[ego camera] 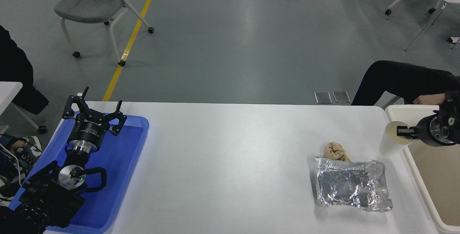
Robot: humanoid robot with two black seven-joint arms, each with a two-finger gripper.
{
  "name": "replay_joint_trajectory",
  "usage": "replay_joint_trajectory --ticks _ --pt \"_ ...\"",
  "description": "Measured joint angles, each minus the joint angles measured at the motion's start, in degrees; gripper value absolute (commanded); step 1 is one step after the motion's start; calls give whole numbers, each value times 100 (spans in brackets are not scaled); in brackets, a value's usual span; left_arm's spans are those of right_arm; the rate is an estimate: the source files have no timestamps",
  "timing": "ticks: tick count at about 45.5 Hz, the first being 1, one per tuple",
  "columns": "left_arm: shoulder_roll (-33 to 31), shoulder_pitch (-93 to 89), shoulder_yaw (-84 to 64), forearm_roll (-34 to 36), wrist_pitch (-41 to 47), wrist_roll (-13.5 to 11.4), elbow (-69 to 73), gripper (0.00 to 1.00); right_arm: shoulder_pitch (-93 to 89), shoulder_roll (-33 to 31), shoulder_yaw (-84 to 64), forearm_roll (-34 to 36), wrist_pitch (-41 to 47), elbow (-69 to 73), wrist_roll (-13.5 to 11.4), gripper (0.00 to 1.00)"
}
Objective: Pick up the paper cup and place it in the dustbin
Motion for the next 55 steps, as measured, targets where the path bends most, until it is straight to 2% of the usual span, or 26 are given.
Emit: replay_joint_trajectory --ticks 27,42,55 --pt "2 0 -6 2 0 3 -6 100 3636 -214 -1933 65 1666 1145 -4 0" --pt "9 8 -9 2 0 2 -7 100 4243 -226 -2409 30 1941 1350 -25 0" --pt "9 9 -9 2 0 2 -6 100 3879 -646 -2843 -195 1965 504 25 0"
